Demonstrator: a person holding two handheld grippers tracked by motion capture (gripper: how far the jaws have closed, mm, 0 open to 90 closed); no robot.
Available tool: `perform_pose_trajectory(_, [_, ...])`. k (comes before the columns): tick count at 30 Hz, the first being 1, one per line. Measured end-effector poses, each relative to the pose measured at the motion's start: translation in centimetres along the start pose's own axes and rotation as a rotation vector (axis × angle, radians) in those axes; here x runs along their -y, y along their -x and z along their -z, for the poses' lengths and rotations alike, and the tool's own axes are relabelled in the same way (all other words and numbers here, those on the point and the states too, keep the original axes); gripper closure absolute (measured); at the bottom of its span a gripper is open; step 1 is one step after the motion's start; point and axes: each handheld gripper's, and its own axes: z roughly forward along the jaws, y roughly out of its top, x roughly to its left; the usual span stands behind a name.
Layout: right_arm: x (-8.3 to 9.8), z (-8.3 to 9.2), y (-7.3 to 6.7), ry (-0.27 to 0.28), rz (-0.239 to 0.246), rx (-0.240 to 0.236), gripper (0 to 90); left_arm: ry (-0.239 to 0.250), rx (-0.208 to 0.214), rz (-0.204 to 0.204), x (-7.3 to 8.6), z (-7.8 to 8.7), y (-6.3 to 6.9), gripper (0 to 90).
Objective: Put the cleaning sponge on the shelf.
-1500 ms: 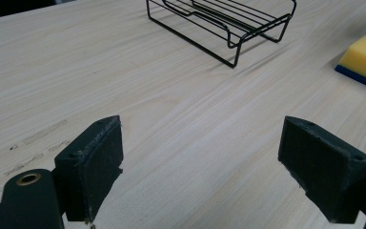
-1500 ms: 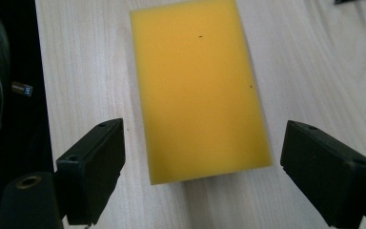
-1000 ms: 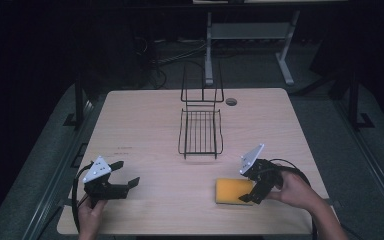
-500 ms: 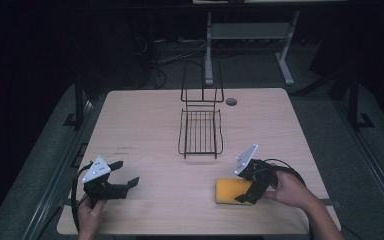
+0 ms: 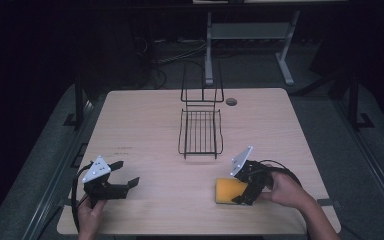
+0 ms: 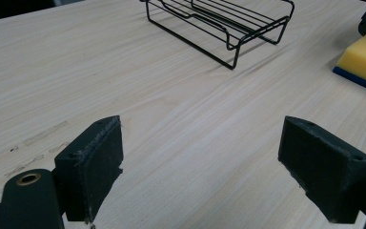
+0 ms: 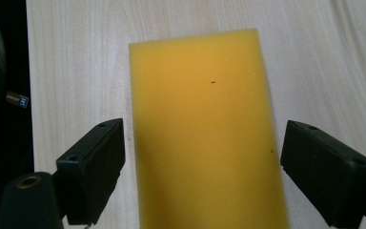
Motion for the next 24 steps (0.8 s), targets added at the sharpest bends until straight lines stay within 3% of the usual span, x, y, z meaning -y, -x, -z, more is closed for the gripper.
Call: perform_pose_trajectory(24, [0.1, -1.6, -0.4, -0.025, 0.015, 0.020, 14.5, 0.002, 0.003, 0.003, 0.0, 0.1, 0.0, 14.6])
